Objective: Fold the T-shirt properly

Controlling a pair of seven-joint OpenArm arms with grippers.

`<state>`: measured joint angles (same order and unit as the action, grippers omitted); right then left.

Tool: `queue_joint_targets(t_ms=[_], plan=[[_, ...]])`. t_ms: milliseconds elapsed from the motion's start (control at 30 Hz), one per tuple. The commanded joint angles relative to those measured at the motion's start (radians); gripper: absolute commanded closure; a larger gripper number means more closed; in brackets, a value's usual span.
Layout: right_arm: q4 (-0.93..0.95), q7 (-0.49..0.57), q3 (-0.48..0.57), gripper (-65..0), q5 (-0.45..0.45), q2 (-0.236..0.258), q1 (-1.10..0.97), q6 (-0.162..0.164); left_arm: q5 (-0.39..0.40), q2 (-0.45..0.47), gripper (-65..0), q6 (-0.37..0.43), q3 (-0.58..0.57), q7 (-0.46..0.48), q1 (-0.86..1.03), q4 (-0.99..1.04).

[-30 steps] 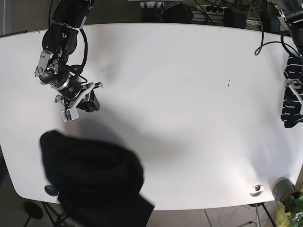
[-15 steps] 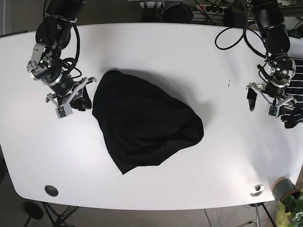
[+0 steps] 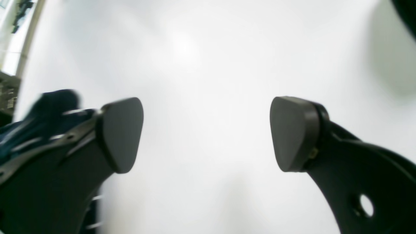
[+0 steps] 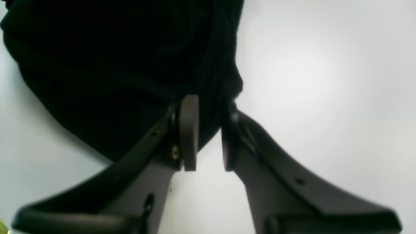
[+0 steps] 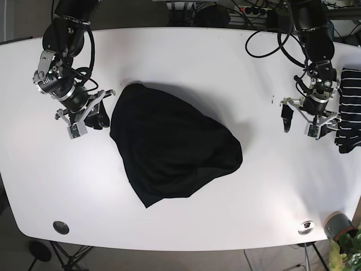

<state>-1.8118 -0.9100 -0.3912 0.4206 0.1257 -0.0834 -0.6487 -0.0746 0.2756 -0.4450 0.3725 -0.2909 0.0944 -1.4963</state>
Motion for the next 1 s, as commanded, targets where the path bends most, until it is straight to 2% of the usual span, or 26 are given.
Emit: queue_joint_targets(t_ms=[0,67,233,300,367,467,533,633,800,967], plan=[[-0.016,0.025,-0.004,-12.0,0.016,0.010,0.043,-0.003,0.012,-0.022,-56.7,0.005,0.004,0.028,-0.011,-0.057],[-0.001,0.025,-0.004,-14.3,0.016,0.010,0.058,-0.003,0.012,-0.051,-56.7,0.005,0.003,0.028,-0.012,-0.077],[0.079,0.024,-0.002,-33.9,0.016,0.013,0.126,-0.003,0.006,-0.135,-56.7,0.007,-0.033,0.014,-0.012,-0.157],[0.117,0.024,-0.001,-39.5,0.016,0.030,0.158,-0.003,0.006,-0.146,-56.7,0.007,-0.060,-0.043,-0.014,-0.192],[0.152,0.024,0.004,-41.9,0.016,0.033,0.187,-0.003,0.006,-0.149,-56.7,0.008,-0.080,-0.115,-0.017,-0.221],[0.223,0.024,0.013,-42.3,0.014,0.039,0.239,-0.003,0.008,-0.154,-56.5,0.018,-0.120,-0.238,-0.043,-0.260],[0.289,0.024,0.016,-42.3,0.014,0.058,0.285,-0.003,0.008,-0.174,-56.5,0.071,-0.132,-0.316,-0.071,-0.280],[0.360,0.024,0.028,-42.3,0.014,0.068,0.333,-0.003,0.009,-0.194,-56.7,0.139,-0.137,-0.382,-0.086,-0.304],[0.507,0.033,0.048,-42.3,0.014,0.088,0.431,-0.003,0.012,-0.227,-57.1,0.150,-0.139,-0.425,-0.095,-0.310],[0.653,0.114,0.077,-42.3,0.014,0.105,0.508,-0.003,0.012,-0.266,-57.1,0.150,-0.139,-0.426,-0.094,-0.312]])
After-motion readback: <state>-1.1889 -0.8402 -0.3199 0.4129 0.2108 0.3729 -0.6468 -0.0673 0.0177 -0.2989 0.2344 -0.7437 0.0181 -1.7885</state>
